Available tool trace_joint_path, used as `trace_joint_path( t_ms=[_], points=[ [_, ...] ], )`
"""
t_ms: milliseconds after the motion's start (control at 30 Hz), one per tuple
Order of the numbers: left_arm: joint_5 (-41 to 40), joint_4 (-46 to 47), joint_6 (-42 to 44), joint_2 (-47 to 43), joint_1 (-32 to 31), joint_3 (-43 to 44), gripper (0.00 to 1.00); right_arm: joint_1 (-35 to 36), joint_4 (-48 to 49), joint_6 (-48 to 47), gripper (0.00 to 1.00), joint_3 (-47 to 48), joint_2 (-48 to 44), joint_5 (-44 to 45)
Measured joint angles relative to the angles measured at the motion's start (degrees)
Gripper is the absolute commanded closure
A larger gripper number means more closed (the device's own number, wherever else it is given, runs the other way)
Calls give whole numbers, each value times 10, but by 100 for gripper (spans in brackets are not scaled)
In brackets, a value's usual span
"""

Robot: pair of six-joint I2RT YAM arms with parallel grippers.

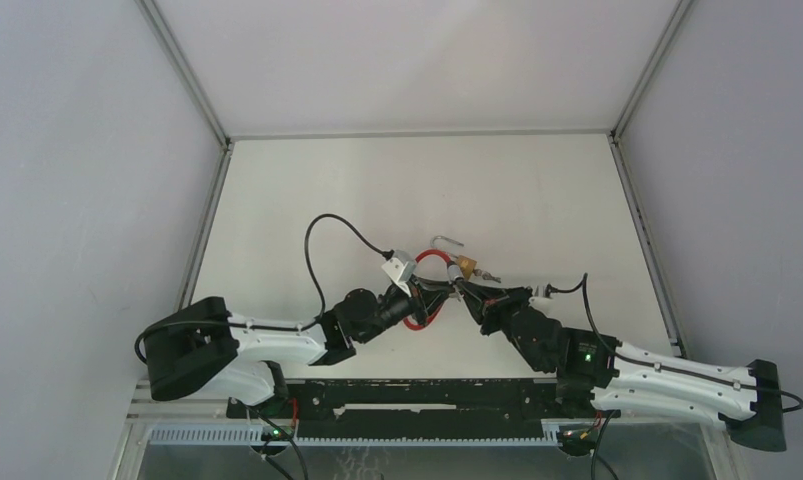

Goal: Unlock with the key

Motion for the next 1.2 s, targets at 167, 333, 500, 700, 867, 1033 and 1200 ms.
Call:
trace_joint_path(
  t_ms=[167,333,500,700,867,1033,1200],
  points=[
    [5,-6,0,2,0,0,100,-11,-1,0,100,-5,-17,0],
    [51,-37,2,2,-26,0,100,-48,-1,0,100,-5,-38,25],
    [65,-52,5,2,-29,0,100,-69,-4,0,100,-5,-51,18],
    [65,-59,10,2,-29,0,100,-73,-12,0,100,-6,-63,8],
    [60,-68,20,0,-29,0,100,-81,-11,0,100,-6,-62,-14],
    [45,-108,45,-22,-29,0,100,-106,15,0,100,-7,-34,-59],
    [16,-162,76,-76,-29,-4,100,-138,52,0,100,-7,5,-125]
  ],
)
